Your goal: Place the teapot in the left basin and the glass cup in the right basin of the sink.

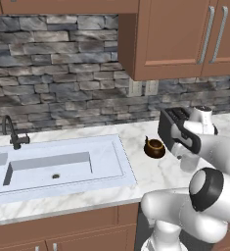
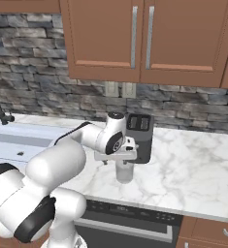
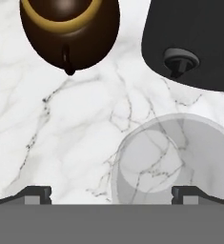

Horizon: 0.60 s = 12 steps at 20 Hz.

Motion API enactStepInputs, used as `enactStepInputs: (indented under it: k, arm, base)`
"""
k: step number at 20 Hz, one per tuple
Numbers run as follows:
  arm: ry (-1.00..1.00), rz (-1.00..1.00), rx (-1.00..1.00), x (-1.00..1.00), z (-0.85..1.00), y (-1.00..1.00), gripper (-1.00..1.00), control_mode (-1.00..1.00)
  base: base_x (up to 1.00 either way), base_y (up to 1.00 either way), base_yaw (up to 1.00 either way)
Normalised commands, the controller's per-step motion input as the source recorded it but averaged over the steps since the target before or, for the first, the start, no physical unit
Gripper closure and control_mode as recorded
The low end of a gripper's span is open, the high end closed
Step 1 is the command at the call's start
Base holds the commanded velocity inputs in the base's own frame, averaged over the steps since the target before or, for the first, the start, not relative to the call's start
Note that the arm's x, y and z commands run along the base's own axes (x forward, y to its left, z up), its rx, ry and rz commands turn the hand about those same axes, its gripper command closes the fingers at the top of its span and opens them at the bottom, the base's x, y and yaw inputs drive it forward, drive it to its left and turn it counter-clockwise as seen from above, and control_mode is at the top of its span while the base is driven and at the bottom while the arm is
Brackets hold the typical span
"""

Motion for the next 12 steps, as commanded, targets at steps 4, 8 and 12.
enactStepInputs:
  k: [4, 8, 12]
  arm:
    - [0.01, -0.01, 0.0, 0.14, -0.13, -0.07, -1.0, -1.0]
    - [0.04, -0.01, 0.0, 0.13, -0.11, -0.07, -1.0, -1.0]
    - [0.05, 0.0, 0.0, 0.08, -0.12, -0.09, -1.0, -1.0]
  base:
    - [0.0, 0.0, 0.0]
    - [0.0, 0.0, 0.0]
    - [0.0, 0.0, 0.0]
